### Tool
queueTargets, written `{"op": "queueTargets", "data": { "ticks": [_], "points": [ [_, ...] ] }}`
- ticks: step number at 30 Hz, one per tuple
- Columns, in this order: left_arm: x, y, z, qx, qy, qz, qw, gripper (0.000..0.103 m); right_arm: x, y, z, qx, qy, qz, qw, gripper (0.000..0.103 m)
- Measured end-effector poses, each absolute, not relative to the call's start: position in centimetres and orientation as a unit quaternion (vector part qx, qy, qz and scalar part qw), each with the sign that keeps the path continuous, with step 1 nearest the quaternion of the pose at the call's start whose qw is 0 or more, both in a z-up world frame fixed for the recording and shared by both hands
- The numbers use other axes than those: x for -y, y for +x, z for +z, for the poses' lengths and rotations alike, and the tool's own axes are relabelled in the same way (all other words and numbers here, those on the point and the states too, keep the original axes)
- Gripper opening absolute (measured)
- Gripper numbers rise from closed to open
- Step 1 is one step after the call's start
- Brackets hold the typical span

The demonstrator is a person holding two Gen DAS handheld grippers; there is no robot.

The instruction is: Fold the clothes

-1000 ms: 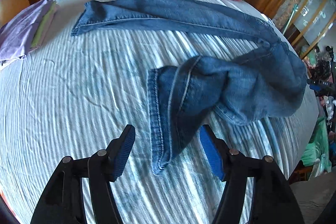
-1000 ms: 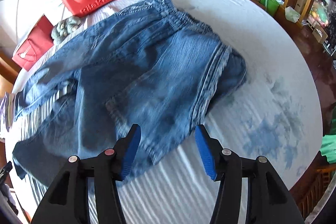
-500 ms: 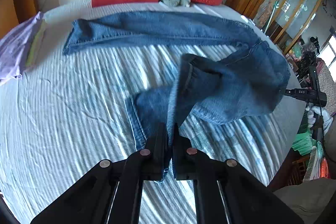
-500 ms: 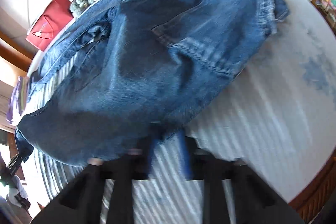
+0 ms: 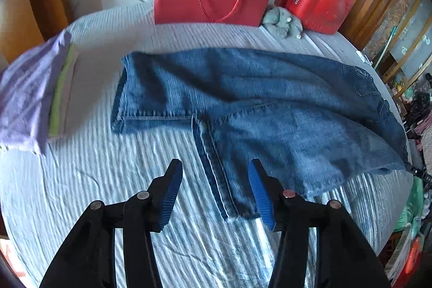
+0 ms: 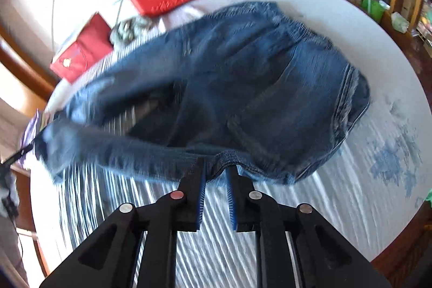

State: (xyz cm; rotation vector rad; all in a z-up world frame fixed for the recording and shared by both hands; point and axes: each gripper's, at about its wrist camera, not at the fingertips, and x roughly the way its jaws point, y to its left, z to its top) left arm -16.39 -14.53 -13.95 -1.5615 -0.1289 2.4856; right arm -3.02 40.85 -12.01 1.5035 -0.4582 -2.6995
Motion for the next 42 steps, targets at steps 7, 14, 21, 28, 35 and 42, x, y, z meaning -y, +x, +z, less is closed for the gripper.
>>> {"op": "queueTargets", "data": {
  "ticks": [7, 14, 21, 28, 35, 42],
  "points": [
    [14.3, -13.4, -19.0, 0.085, -0.553, 0.826, 0.065, 0.056, -42.5, -1.3, -13.6, 0.134, 0.516, -0.846, -0.022, 0.030],
    [11.6, -13.8, -19.9, 0.082, -0.544, 0.834, 0.023, 0.056, -48.9, -1.8, -12.8, 0.133, 0.491, -0.856, -0.094, 0.031],
    [7.7, -14.4, -20.1, 0.029, -0.561, 0.827, -0.023, 0.058, -55.7, -6.9, -12.5, 0.142, 0.482, -0.857, -0.115, 0.054],
    [8.0, -13.8, -19.4, 0.075, -0.560, 0.825, -0.032, 0.009, -58.3, -12.9, -16.3, 0.188, 0.521, -0.827, -0.092, 0.055],
    [14.0, -10.1, -12.4, 0.111, -0.502, 0.856, -0.057, 0.008, -55.3, -14.3, -14.6, 0.156, 0.509, -0.841, -0.101, 0.005],
    [21.5, -3.7, -9.1, 0.141, -0.488, 0.857, -0.079, 0.009, -54.4, -7.0, -7.2, 0.201, 0.444, -0.866, -0.110, 0.005]
  ]
}}
